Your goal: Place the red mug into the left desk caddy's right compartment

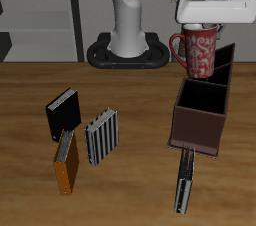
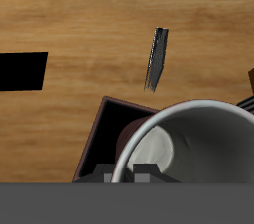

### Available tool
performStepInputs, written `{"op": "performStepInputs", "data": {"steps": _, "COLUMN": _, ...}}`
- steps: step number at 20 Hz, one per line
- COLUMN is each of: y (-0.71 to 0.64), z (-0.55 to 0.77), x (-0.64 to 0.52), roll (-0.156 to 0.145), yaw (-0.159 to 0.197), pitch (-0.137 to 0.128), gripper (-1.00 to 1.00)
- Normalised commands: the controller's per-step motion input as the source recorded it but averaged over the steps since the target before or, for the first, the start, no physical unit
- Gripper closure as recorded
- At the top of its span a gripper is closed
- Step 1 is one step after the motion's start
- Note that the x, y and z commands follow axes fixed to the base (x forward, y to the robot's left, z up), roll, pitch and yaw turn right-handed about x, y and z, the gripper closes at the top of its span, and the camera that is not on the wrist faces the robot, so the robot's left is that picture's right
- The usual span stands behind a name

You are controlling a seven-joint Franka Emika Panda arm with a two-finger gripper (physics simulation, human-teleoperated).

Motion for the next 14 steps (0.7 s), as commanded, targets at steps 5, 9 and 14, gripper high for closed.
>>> {"op": "performStepInputs", "data": {"steps": 5, "y": 0.08, "z": -0.06, "x": 0.05, "roll": 0.007, "yaw": -0.003, "pitch": 0.015, "gripper": 1.0}}
{"op": "performStepInputs", "data": {"steps": 9, "y": 0.16, "z": -0.12, "x": -0.02, "roll": 0.029, "yaw": -0.024, "pitch": 0.023, "gripper": 1.0}}
{"op": "performStepInputs", "data": {"steps": 14, "y": 0.12, "z": -0.17, "x": -0.02, "roll": 0.033, "yaw": -0.008, "pitch": 0.032, "gripper": 1.0}}
